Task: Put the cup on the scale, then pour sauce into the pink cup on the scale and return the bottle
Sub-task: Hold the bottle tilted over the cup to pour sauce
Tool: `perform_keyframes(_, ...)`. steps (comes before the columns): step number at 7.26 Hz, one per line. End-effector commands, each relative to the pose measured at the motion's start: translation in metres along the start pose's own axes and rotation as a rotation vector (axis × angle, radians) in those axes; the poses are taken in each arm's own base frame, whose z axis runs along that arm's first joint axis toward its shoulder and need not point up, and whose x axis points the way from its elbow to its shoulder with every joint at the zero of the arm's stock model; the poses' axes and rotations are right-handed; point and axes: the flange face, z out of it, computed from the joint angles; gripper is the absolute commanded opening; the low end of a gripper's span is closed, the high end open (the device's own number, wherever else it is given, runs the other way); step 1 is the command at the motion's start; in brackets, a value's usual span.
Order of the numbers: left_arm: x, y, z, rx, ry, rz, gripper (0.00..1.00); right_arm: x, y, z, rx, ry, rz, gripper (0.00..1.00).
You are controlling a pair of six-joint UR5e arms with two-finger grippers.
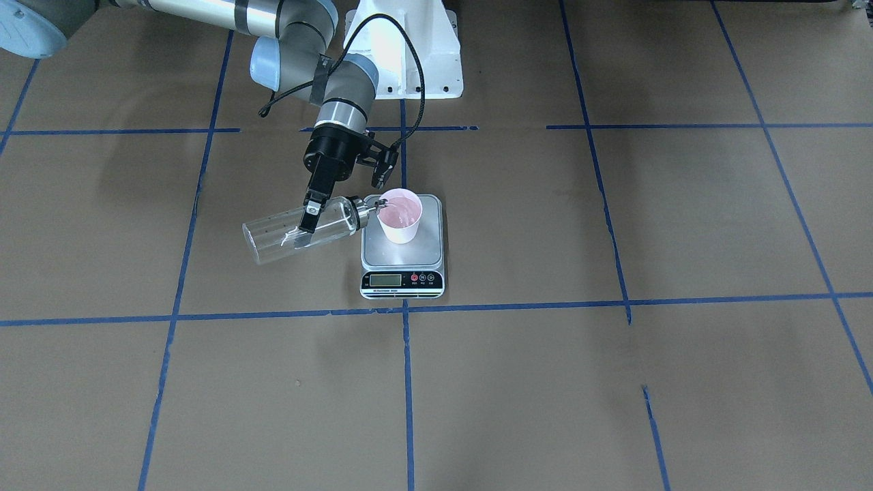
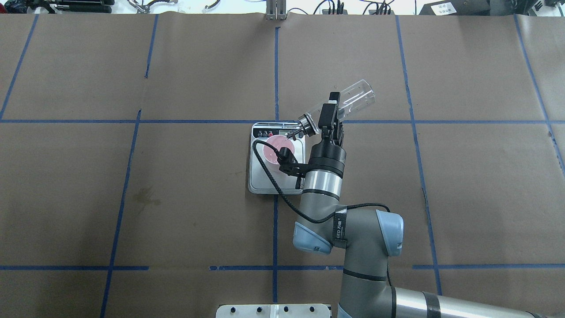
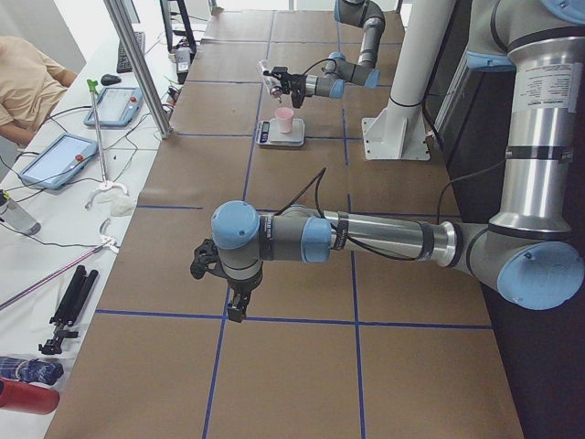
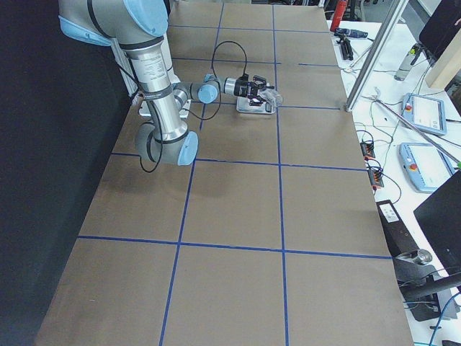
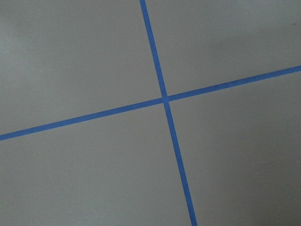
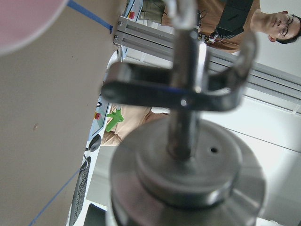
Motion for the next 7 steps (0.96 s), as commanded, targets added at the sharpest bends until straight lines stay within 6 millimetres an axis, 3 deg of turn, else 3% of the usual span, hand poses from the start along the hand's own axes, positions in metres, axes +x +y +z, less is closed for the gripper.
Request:
perform_keyframes(1, 0.001, 0.000, -0.001, 0.002, 0.000, 0.002, 1.00, 0.001, 0.000, 0.000, 0.001, -0.001, 0.006, 0.00)
perform_keyframes(4, 0.001, 0.000, -0.001, 0.002, 0.000, 0.002, 1.00, 0.005, -0.001, -0.002, 0.006, -0.010, 0.039, 0.00)
perform_keyframes(7, 0.001, -0.001, -0.001, 0.003, -0.001, 0.003, 1.00, 0.032, 0.002, -0.010, 0.037, -0.096, 0.174, 0.00)
